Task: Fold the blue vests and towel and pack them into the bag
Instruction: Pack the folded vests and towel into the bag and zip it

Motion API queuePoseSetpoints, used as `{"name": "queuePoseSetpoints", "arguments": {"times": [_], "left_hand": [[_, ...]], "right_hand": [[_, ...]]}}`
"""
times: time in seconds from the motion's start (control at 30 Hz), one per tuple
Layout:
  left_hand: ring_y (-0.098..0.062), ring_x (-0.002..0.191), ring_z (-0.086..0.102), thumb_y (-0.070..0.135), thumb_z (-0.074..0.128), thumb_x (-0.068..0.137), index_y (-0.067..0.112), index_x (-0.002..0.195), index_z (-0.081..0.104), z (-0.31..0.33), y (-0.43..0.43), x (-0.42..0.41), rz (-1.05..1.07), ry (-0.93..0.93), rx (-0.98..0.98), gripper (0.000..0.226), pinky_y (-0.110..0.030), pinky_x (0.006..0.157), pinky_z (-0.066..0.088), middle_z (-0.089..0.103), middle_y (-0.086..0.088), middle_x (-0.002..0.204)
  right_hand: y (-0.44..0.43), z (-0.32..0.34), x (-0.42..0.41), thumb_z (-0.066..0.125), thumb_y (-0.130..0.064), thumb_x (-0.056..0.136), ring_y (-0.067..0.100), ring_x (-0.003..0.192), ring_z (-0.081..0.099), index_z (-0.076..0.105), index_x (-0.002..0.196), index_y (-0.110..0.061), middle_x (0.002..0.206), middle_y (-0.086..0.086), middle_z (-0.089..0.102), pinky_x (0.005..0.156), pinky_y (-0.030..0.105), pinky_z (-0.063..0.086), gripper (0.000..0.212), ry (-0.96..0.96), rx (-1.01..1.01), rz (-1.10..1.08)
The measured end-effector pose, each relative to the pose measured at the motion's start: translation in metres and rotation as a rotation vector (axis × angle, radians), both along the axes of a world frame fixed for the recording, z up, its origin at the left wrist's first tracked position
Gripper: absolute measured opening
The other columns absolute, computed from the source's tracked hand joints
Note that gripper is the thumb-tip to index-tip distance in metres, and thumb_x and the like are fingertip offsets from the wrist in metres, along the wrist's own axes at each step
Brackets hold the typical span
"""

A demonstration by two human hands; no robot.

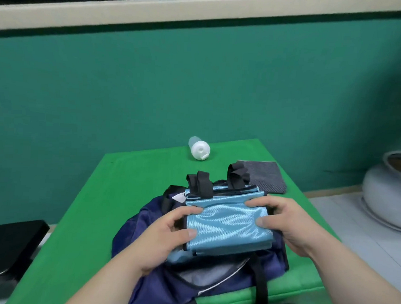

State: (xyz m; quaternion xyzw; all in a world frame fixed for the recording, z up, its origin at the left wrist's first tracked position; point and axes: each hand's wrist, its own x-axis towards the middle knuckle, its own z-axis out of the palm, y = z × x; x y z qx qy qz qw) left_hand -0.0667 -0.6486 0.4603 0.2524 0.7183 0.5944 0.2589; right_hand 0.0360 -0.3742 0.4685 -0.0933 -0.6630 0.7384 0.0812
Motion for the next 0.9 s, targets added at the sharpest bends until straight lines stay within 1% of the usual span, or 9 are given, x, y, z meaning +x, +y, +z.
{"name": "queuePoseSetpoints", "arguments": {"times": [0.1,0.23,0.33,0.43,0.57,0.63,0.73,0.8,0.9], "left_hand": [[-0.026,0.085,0.044,0.039,0.077,0.069,0.039,0.124,0.065,-0.010,0.006,-0.007,0.040,-0.039,0.021,0.056,-0.044,0.080,0.035,0.065,-0.020,0.107],[-0.025,0.084,0.051,0.036,0.079,0.068,0.038,0.120,0.068,-0.014,0.000,-0.017,0.112,-0.028,0.007,0.053,-0.044,0.082,0.044,0.067,-0.016,0.103],[-0.016,0.088,0.060,0.020,0.078,0.079,0.040,0.113,0.070,-0.017,-0.007,-0.019,0.155,0.030,-0.013,0.040,-0.033,0.087,0.051,0.070,-0.008,0.111],[-0.021,0.097,0.062,0.035,0.078,0.070,0.040,0.120,0.066,-0.026,-0.008,-0.021,0.121,0.034,-0.088,0.051,-0.047,0.099,0.049,0.069,-0.004,0.118],[-0.025,0.075,0.045,0.035,0.075,0.076,0.045,0.125,0.062,-0.034,0.012,-0.019,0.079,0.015,-0.132,0.052,-0.039,0.071,0.042,0.066,-0.020,0.101],[-0.027,0.066,0.028,0.026,0.073,0.085,0.049,0.122,0.062,-0.037,0.026,-0.017,0.034,0.042,-0.146,0.045,-0.032,0.060,0.029,0.057,-0.007,0.079],[-0.024,0.066,0.028,0.019,0.069,0.091,0.051,0.121,0.060,-0.044,0.050,-0.016,0.001,0.047,-0.169,0.044,-0.029,0.059,0.029,0.054,0.005,0.074],[-0.019,0.069,0.038,0.022,0.068,0.090,0.052,0.123,0.058,-0.049,0.062,-0.019,-0.023,0.068,-0.202,0.046,-0.028,0.065,0.036,0.061,0.007,0.082],[-0.017,0.060,0.036,0.020,0.064,0.092,0.052,0.118,0.054,-0.054,0.069,-0.025,-0.020,0.122,-0.330,0.043,-0.027,0.057,0.031,0.052,0.000,0.072]], "right_hand": [[0.006,-0.007,-0.014,0.065,0.026,0.073,0.024,0.083,0.070,0.081,0.090,-0.013,0.100,0.015,0.070,0.076,0.033,0.058,0.045,0.006,-0.030,0.018],[0.001,-0.015,-0.036,0.072,0.005,0.060,0.026,0.088,0.069,0.081,0.094,-0.017,0.101,0.010,0.070,0.090,0.045,0.054,0.041,-0.004,-0.012,0.064],[-0.005,-0.025,-0.047,0.073,0.000,0.061,0.022,0.090,0.067,0.081,0.095,-0.021,0.103,0.008,0.070,0.088,0.041,0.052,0.041,-0.016,0.032,0.099],[-0.002,-0.039,-0.054,0.070,0.014,0.072,0.018,0.089,0.068,0.081,0.095,-0.019,0.108,0.009,0.070,0.081,0.031,0.053,0.041,-0.032,0.033,0.121],[0.016,-0.052,-0.050,0.057,0.028,0.079,0.023,0.079,0.069,0.081,0.088,-0.015,0.089,0.012,0.074,0.075,0.030,0.058,0.050,-0.070,-0.086,0.102],[0.031,-0.057,-0.047,0.057,0.028,0.078,0.024,0.075,0.068,0.081,0.087,-0.014,0.087,0.014,0.073,0.072,0.030,0.058,0.050,-0.073,-0.105,0.074],[0.050,-0.059,-0.041,0.066,0.018,0.068,0.025,0.073,0.064,0.080,0.090,-0.012,0.085,0.016,0.070,0.067,0.029,0.055,0.040,-0.086,-0.097,0.041],[0.059,-0.060,-0.040,0.065,0.022,0.073,0.025,0.070,0.065,0.080,0.090,-0.010,0.084,0.016,0.071,0.064,0.027,0.055,0.040,-0.114,-0.085,0.026],[0.061,-0.066,-0.043,0.058,0.026,0.079,0.022,0.079,0.070,0.080,0.092,-0.013,0.096,0.011,0.074,0.071,0.028,0.056,0.046,-0.129,-0.005,0.040]]}}
